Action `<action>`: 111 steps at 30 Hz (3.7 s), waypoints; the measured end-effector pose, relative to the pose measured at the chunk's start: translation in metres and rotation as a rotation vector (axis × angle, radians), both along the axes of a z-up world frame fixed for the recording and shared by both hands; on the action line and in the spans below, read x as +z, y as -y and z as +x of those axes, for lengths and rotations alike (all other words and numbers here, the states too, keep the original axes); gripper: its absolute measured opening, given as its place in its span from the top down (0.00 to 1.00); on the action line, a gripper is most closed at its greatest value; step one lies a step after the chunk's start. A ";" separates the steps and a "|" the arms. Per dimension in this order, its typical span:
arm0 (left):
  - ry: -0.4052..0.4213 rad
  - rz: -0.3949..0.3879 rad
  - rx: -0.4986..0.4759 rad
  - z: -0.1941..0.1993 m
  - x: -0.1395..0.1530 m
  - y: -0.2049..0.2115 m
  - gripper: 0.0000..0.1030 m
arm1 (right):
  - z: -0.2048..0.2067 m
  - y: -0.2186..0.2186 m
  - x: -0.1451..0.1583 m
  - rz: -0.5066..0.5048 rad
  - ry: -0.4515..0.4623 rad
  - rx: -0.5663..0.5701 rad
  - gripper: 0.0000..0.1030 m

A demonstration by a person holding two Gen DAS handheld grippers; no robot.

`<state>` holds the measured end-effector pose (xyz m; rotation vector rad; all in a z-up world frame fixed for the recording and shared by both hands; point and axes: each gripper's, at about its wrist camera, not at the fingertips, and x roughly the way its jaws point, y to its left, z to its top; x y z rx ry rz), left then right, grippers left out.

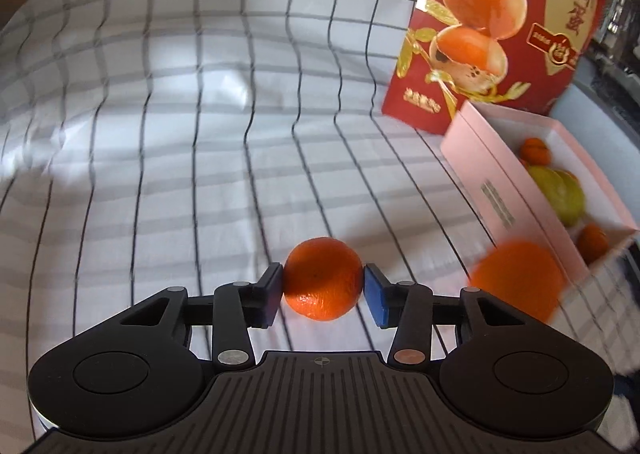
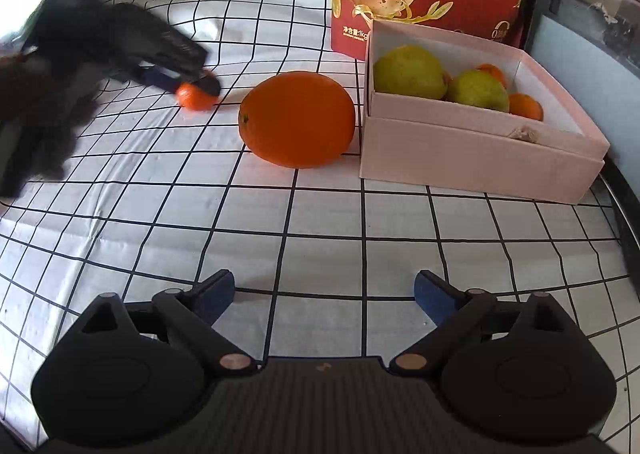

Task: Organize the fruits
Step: 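Grasp the large orange with the right gripper while the left gripper holds the mandarin, then lift both held fruits and carry them toward the pink box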

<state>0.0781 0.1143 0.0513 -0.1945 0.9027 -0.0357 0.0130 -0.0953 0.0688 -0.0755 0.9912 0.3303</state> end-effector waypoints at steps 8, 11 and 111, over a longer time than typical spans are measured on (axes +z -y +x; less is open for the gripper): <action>-0.142 -0.258 0.140 -0.063 -0.005 -0.037 0.53 | 0.003 -0.003 0.001 -0.017 -0.026 -0.013 0.00; -0.149 -0.274 0.176 -0.079 -0.004 -0.047 0.53 | 0.010 -0.005 0.004 -0.018 -0.050 0.008 0.02; -0.164 -0.173 -0.013 -0.106 -0.006 0.024 0.51 | -0.029 0.036 0.030 0.032 -0.024 -0.004 0.15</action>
